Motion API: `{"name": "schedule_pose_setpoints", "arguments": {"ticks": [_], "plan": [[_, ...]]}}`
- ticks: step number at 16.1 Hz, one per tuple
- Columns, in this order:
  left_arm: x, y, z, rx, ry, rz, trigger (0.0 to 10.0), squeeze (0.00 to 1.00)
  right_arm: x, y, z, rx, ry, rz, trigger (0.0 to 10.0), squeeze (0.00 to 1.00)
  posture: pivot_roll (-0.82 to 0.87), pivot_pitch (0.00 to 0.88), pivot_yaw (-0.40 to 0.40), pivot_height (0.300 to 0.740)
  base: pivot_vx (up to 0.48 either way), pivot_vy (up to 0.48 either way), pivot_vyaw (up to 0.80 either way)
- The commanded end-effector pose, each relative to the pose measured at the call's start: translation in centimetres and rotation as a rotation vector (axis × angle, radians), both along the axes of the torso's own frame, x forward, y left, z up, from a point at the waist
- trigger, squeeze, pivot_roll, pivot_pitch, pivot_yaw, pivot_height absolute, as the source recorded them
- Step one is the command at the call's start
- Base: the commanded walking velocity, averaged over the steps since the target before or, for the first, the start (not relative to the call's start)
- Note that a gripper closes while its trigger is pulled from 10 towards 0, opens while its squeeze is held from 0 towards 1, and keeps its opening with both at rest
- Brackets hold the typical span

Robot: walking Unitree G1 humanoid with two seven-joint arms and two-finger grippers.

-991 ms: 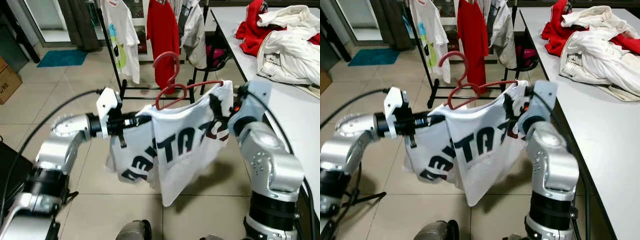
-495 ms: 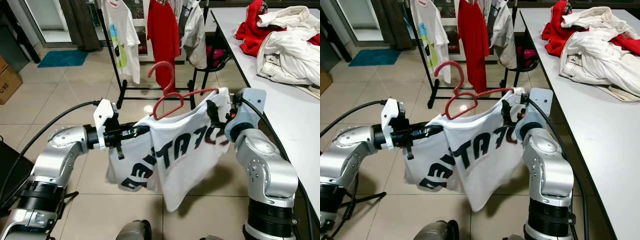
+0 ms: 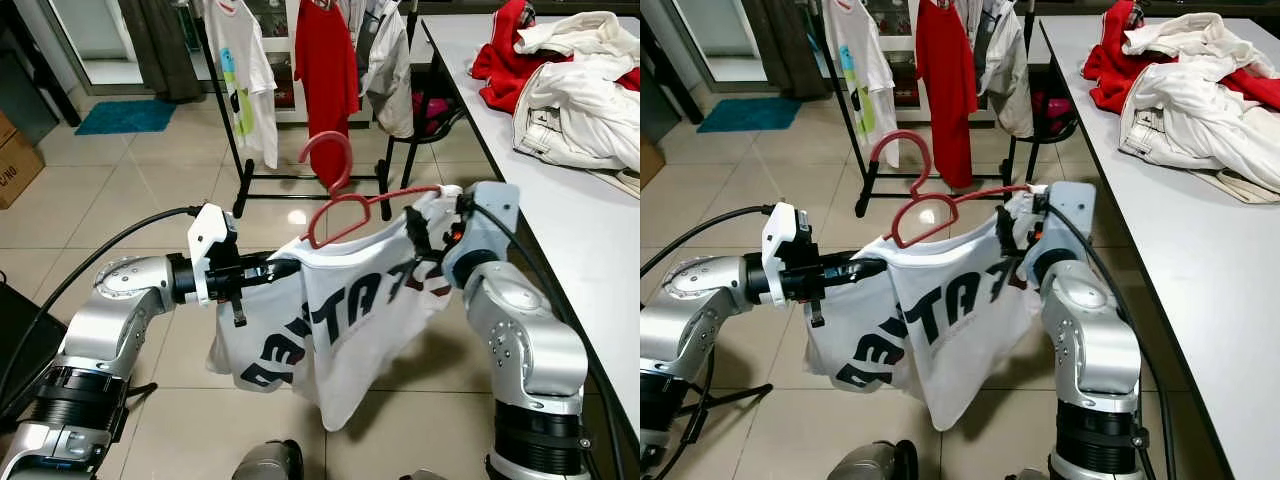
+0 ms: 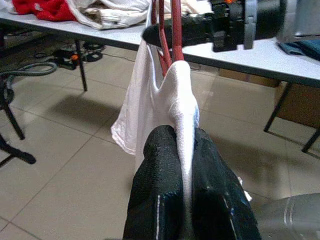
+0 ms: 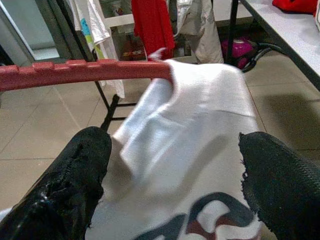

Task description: Hang hanger

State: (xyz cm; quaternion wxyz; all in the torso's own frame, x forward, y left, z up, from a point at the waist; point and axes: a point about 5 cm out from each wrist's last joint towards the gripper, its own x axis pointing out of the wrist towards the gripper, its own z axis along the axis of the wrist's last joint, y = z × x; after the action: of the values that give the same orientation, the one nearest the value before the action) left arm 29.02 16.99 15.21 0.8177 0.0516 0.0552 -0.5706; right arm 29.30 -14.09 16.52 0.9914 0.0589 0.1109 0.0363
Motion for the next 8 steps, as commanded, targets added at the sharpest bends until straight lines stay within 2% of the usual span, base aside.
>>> {"name": "schedule_pose_setpoints", "arguments": {"ticks": [1,2,3,5,7,8], "plan": [[-0.18,0.03,0.51,-0.002,-0.016,-0.019,0.0,0.00,-0.01,0.36,-0.25,0.008,0.004,0.018,5.3,0.00,0.06,0.045,0.086,0.740,0.000,0.000,0.00],[-0.23,0.00,0.53,-0.001,-0.015,-0.024,0.0,0.00,0.03,0.31,-0.33,0.013,0.006,0.015,3.6,0.00,0.07,0.045,0.086,0.740,0.000,0.000,0.00],[-0.25,0.00,0.56,0.000,-0.015,-0.026,0.0,0.00,0.07,0.19,-0.38,0.017,0.005,0.007,2.8,0.00,0.06,0.045,0.087,0.740,0.000,0.000,0.00],[-0.22,0.04,0.57,0.003,-0.019,-0.022,0.0,0.00,0.12,0.00,-0.33,0.017,0.001,-0.001,2.1,0.00,0.06,0.044,0.087,0.740,0.000,0.000,0.00],[-0.03,0.16,0.61,0.004,-0.024,-0.008,0.0,0.00,0.12,-0.03,-0.13,0.015,-0.006,0.000,2.3,0.00,0.06,0.043,0.087,0.740,0.000,0.000,0.00],[0.09,0.22,0.65,0.003,-0.027,-0.002,0.0,0.00,0.13,-0.02,-0.07,0.014,-0.009,0.001,3.0,0.00,0.06,0.043,0.087,0.740,0.000,0.000,0.00]]}}
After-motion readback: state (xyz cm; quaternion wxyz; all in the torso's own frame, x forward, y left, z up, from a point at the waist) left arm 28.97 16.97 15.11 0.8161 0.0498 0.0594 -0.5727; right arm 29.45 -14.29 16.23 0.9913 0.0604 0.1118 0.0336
